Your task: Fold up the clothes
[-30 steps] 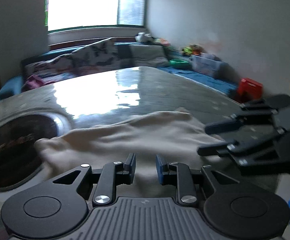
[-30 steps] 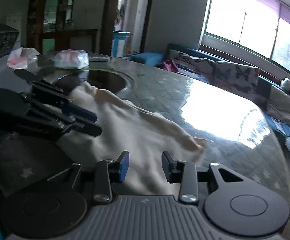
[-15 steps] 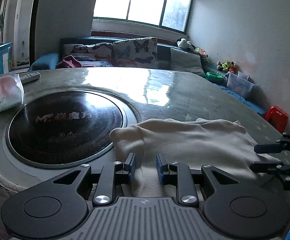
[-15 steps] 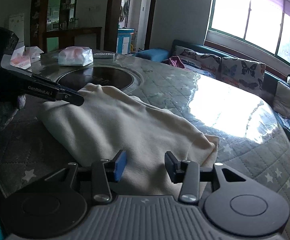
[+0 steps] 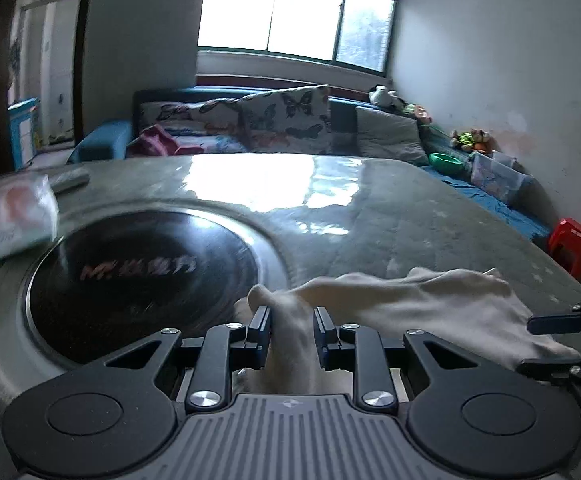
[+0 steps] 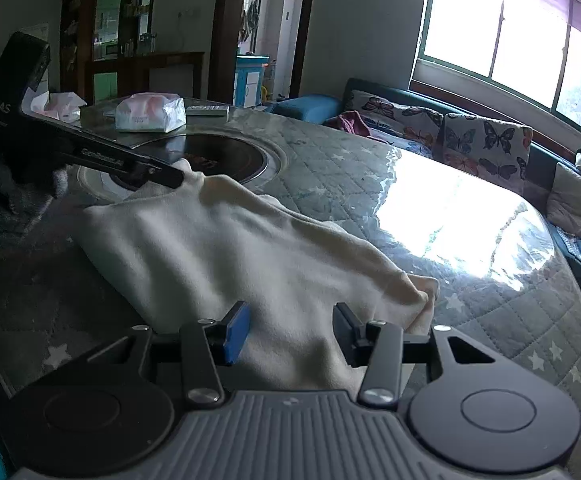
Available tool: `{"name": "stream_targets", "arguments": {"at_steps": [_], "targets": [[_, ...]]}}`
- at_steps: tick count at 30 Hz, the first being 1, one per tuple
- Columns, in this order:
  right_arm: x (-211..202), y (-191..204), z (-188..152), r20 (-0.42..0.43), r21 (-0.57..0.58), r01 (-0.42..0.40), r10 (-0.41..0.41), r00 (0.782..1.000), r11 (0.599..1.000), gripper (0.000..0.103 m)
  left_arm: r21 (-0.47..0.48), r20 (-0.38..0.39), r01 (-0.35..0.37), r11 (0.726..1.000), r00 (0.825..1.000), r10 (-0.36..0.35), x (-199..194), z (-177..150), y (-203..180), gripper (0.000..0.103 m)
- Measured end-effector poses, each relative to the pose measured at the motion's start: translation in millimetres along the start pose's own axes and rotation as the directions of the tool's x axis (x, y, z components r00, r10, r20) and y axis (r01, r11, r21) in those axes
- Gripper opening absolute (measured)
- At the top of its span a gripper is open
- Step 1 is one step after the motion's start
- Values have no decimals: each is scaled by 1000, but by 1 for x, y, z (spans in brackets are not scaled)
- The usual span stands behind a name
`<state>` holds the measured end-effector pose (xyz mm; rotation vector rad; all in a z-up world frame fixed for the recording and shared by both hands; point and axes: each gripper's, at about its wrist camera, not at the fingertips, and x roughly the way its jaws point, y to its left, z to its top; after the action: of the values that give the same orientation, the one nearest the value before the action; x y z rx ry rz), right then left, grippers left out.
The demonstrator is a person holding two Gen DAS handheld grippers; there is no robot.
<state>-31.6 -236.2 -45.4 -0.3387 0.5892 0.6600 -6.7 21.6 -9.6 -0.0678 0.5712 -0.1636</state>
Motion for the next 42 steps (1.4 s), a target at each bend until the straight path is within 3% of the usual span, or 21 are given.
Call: {"name": "stream_targets", "arguments": {"at_steps": [4, 10, 13, 17, 22, 28, 38, 42], "targets": [[2, -3, 6, 3, 20, -12, 12, 1000, 1000, 47, 53, -16, -30, 998, 999, 30, 14, 2, -7, 26], [9, -5, 11, 3, 18, -12, 12, 1000, 1000, 47, 42, -50, -135, 990, 989, 137, 23, -2, 6, 28], [12, -6, 16, 6, 20, -12, 11, 1000, 1000, 47, 28, -37, -144, 989, 989, 145, 20, 3, 7, 27], [19, -7, 23, 18, 29, -21, 20, 1000, 999, 47, 21, 7, -82, 996, 997, 82, 13, 15, -2, 26], [32, -2, 30, 17, 22, -36, 36, 999, 999, 47, 4, -32, 37, 999, 999, -37, 29, 23, -14, 26], [46, -11, 37, 12, 71, -48, 47, 999, 996, 47, -4, -89, 17, 1000, 996, -17, 56, 23, -13, 27], [78, -47, 44, -27, 207, -45, 52, 998, 977, 47, 4, -86, 14, 1000, 996, -13, 54, 19, -11, 27], [70, -51, 43, -17, 217, -33, 37, 999, 976, 47, 7, -74, 16, 1000, 997, -16, 48, 19, -14, 26]]}}
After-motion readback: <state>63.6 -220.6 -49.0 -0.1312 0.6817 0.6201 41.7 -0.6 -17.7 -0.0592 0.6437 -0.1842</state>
